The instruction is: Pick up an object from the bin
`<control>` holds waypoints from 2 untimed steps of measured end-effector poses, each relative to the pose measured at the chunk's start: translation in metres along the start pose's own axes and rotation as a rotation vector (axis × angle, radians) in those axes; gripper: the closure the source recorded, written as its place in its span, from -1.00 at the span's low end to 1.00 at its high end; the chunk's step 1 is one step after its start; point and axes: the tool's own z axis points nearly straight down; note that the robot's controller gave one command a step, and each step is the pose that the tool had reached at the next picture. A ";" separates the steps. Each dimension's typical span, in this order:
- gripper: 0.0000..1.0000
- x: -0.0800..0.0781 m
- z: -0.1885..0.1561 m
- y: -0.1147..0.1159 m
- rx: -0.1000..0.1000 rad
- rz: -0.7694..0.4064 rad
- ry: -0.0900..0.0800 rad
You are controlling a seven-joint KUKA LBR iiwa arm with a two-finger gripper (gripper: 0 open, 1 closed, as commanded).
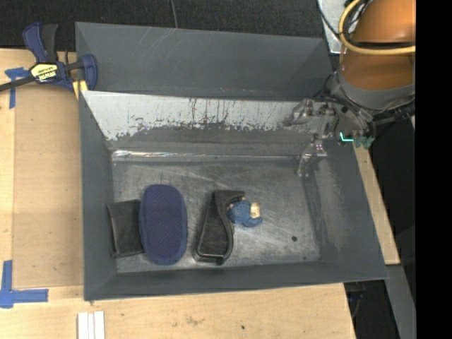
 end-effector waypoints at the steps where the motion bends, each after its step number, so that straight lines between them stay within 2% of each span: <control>1: -1.00 0.005 0.101 0.052 -0.002 -0.127 0.001; 2: -1.00 0.060 0.156 0.078 0.002 -0.220 0.003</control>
Offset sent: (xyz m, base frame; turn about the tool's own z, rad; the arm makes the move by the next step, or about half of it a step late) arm -0.0039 0.0499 -0.0971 -0.1252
